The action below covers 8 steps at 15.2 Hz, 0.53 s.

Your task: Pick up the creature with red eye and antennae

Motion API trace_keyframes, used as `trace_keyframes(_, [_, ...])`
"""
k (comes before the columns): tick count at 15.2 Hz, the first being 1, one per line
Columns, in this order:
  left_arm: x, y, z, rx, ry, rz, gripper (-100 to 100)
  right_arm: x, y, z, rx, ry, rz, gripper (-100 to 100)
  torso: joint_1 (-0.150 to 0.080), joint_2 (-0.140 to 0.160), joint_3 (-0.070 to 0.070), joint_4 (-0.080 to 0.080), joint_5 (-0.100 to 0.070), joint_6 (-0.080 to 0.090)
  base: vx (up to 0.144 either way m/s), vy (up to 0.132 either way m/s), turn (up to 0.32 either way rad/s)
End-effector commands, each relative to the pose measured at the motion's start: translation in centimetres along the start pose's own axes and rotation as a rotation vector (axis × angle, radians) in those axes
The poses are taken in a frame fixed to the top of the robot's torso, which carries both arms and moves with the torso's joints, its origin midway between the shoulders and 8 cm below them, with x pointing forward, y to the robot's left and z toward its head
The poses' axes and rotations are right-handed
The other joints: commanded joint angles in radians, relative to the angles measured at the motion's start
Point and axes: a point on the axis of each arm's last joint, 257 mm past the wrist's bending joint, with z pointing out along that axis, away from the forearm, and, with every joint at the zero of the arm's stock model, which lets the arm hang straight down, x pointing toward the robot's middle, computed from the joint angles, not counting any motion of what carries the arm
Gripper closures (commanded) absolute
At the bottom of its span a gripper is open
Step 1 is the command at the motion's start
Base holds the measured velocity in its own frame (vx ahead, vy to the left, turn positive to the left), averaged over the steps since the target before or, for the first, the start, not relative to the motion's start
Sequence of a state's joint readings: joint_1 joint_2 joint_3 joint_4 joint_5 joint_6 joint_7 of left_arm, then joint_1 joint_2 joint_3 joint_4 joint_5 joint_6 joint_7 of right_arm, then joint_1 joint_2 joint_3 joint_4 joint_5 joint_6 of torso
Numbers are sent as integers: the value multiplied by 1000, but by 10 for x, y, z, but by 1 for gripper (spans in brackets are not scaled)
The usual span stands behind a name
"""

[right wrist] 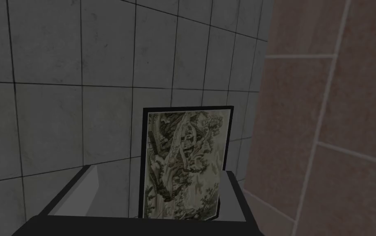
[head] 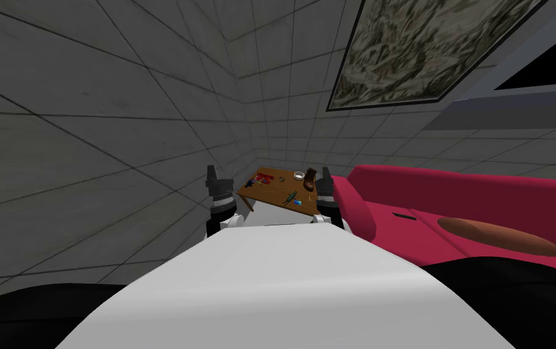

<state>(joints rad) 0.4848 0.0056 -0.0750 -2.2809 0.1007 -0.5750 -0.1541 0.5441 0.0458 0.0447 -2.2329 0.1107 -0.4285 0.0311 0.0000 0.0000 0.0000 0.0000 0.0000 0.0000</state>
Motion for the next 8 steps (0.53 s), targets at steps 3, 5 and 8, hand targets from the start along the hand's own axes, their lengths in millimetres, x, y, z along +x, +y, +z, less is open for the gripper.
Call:
trace_keyframes(3, [0, 0, 0, 0, 0, 0, 0, 5, -12, -2, 25, 68, -4, -100, 0, 0, 0, 0, 0, 0, 6, 14, -13])
trace_keyframes(5, [0, 0, 0, 0, 0, 0, 0, 6, -20, -3, 43, 94, 3, -100, 1, -1, 0, 0, 0, 0, 9, 25, -17])
trace_keyframes(8, [0, 0, 0, 0, 0, 0, 0, 7, -30, -4, 66, 115, 15, -100, 2, -1, -1, 0, 0, 0, 13, 34, -18])
